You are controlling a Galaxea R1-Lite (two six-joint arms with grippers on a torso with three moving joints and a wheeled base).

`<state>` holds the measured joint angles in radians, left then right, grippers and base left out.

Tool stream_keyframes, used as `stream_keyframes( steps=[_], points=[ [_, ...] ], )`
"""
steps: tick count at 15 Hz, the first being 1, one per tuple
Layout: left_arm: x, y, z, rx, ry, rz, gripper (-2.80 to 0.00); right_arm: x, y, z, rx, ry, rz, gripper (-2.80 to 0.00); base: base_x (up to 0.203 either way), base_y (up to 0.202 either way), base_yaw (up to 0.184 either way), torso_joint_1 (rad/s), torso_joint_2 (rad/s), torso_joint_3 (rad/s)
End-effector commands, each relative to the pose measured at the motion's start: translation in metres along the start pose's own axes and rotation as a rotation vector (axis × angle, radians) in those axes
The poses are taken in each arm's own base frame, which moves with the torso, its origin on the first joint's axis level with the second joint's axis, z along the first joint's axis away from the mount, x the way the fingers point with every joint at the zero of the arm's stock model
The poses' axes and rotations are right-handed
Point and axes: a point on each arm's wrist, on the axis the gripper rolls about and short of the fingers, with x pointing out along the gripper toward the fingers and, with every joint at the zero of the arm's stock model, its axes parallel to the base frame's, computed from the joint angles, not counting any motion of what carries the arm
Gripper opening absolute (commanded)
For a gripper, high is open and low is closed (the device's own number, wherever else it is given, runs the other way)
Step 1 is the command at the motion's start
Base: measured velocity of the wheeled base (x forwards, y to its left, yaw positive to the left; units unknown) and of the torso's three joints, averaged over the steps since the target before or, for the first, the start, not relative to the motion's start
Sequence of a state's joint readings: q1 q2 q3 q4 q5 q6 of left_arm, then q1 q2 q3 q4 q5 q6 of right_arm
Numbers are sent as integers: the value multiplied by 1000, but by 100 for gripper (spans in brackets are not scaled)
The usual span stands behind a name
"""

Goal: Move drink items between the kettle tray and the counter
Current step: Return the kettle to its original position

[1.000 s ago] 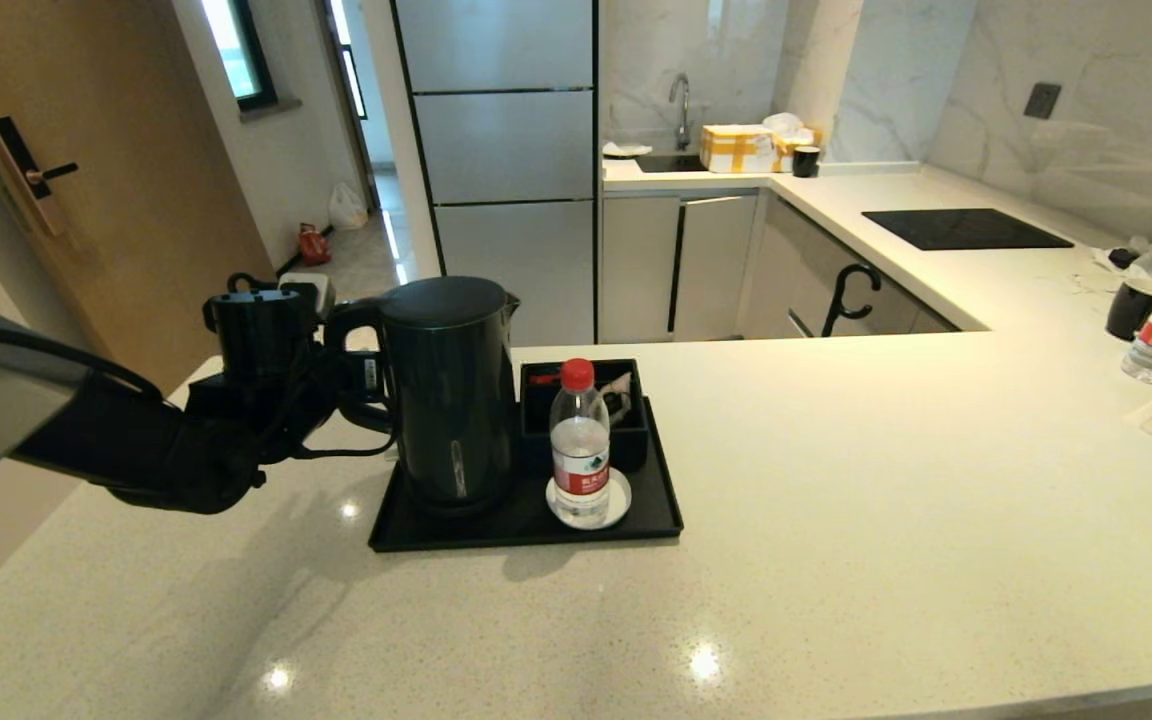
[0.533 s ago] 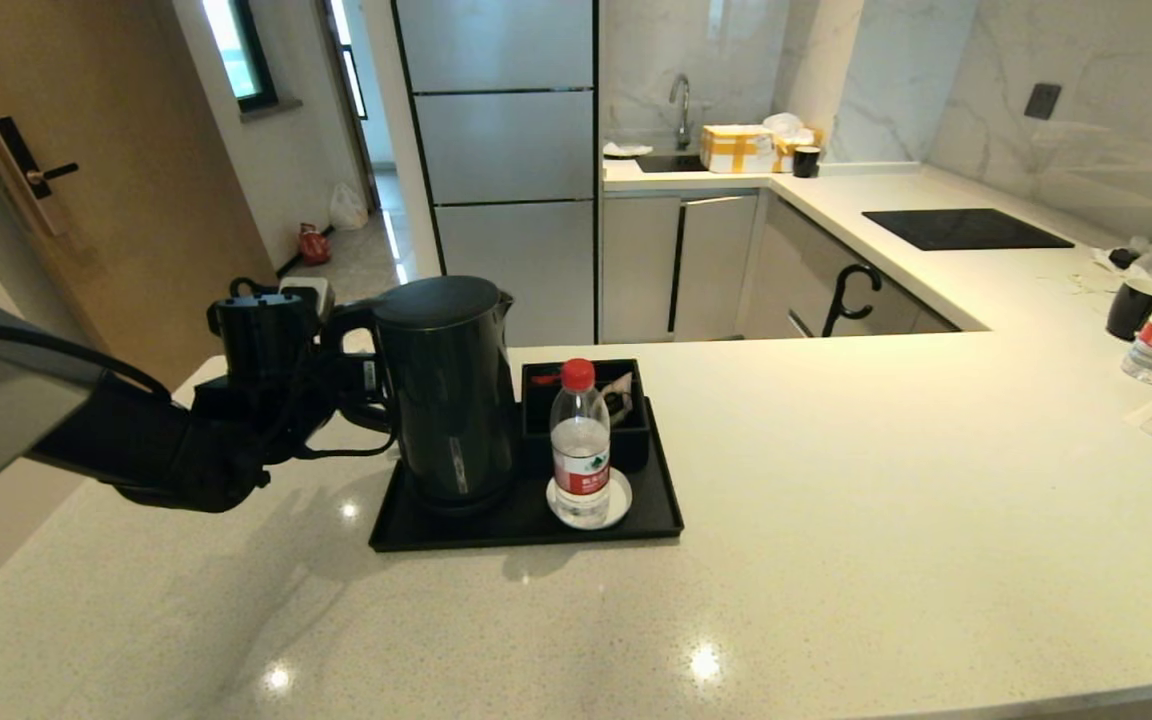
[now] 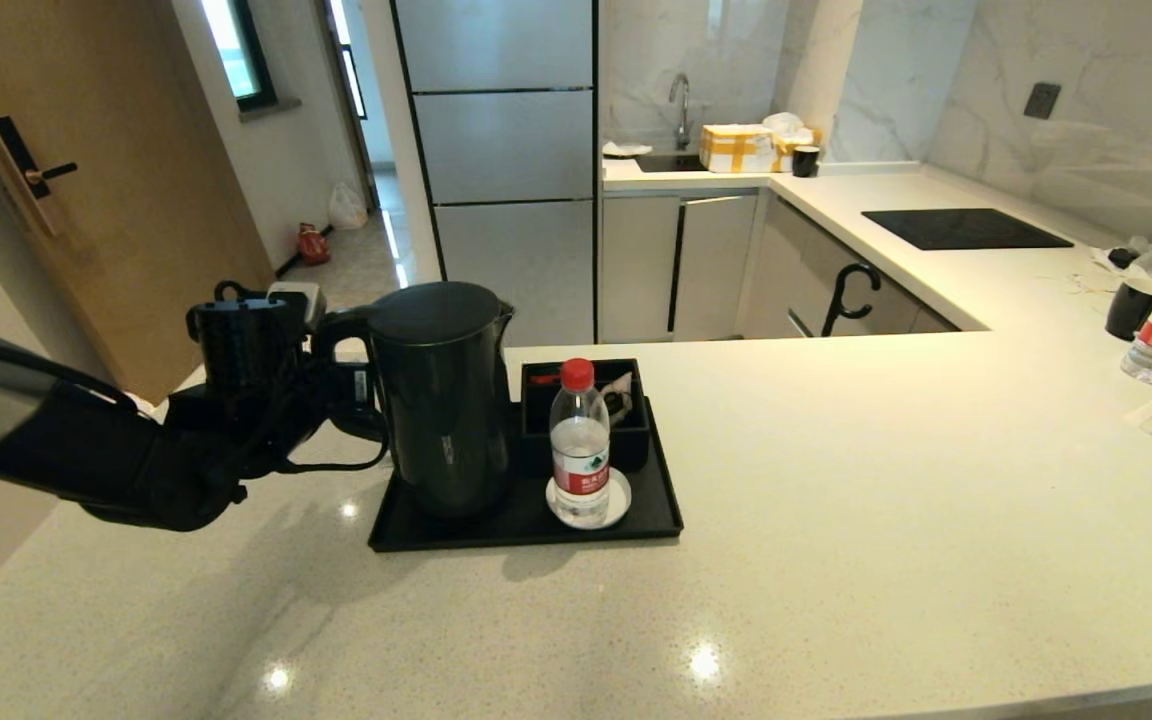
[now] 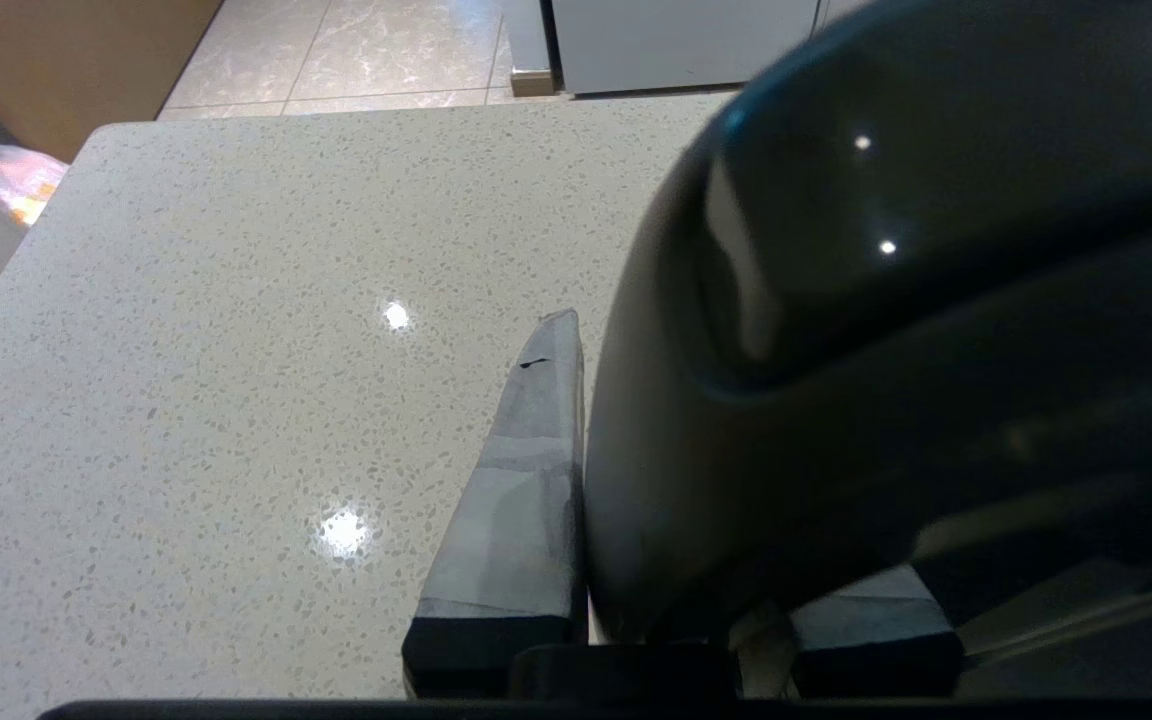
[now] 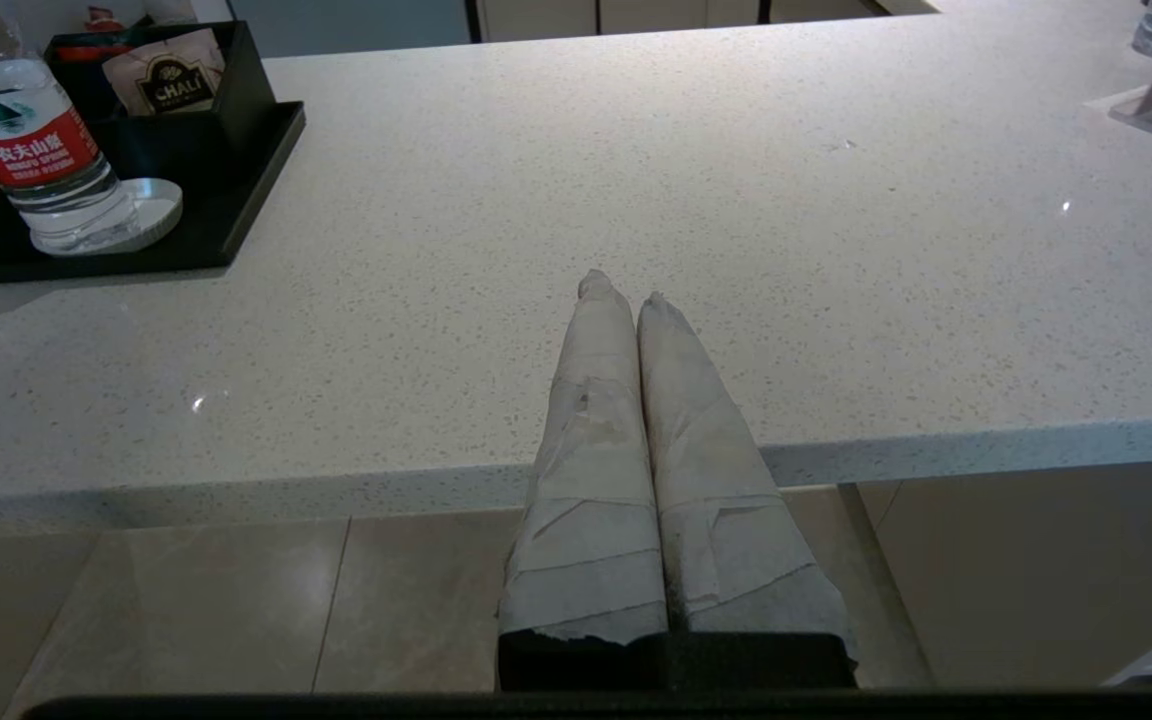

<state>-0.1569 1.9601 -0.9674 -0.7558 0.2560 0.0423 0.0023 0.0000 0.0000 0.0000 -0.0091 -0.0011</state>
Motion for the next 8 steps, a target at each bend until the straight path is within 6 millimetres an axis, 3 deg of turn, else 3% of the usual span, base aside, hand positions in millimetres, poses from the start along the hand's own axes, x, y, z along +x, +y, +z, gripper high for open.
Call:
stream_keyframes(
  steps=[1,5,8],
  points=[
    [-3,1,4,-4,-15,4,-280,0,0,0,0,2,1,-280,0,0,0,0,0,0],
    [-3,1,4,-4,-15,5,-280,0,0,0,0,2,1,-280,0,0,0,0,0,0],
    [22,-3,-7,1,9,44,-280,0,0,0,0,0,1,-280,0,0,0,0,0,0]
  ],
)
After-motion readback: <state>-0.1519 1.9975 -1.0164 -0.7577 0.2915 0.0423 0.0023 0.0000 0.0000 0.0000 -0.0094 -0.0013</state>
